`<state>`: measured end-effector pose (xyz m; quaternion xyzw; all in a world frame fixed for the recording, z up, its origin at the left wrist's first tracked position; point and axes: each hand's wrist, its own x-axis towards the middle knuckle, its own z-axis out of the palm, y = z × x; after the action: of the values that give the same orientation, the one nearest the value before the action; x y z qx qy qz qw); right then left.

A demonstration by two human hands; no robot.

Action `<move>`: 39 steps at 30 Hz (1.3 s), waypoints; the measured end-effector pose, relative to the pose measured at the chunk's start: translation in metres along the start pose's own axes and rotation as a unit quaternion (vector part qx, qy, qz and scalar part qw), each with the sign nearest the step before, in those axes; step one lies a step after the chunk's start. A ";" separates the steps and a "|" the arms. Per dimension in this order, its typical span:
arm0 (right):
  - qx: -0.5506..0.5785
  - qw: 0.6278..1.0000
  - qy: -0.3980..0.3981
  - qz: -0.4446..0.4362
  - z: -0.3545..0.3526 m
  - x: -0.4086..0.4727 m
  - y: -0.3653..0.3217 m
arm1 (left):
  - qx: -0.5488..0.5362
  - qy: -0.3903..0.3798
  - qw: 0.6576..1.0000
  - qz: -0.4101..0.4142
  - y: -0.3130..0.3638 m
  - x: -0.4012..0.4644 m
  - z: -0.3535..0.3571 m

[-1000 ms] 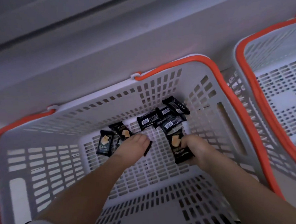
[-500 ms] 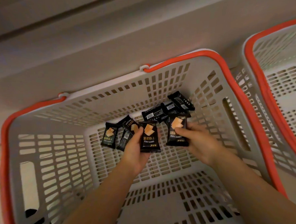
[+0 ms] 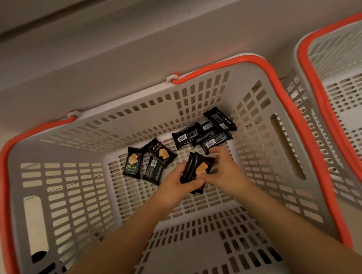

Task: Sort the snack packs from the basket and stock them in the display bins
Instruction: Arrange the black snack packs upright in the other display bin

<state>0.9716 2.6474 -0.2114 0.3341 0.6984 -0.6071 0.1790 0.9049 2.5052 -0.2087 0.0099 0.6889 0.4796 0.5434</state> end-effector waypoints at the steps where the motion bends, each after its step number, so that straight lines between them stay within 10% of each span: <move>1: -0.067 0.997 0.003 -0.034 0.000 0.000 0.001 | 0.047 -0.005 0.999 0.006 0.001 -0.001 -0.003; 6: -0.400 0.877 -0.063 -0.257 0.005 0.005 -0.002 | 0.213 0.049 0.975 0.044 -0.004 0.001 -0.012; 11: -0.476 0.842 -0.097 -0.235 0.013 0.011 0.003 | 0.126 0.087 0.988 0.020 -0.010 0.003 -0.010; 20: -0.164 0.986 -0.012 -0.009 -0.011 0.021 0.016 | -0.007 0.400 0.912 -0.094 -0.014 0.043 -0.038; 39: 0.002 0.997 0.071 0.037 -0.018 -0.007 -0.006 | 0.169 0.279 0.934 -0.147 0.007 0.063 -0.023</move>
<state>0.9746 2.6625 -0.1988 0.4021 0.6953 -0.5763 0.1507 0.8583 2.5273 -0.2517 -0.1343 0.8774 0.2542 0.3841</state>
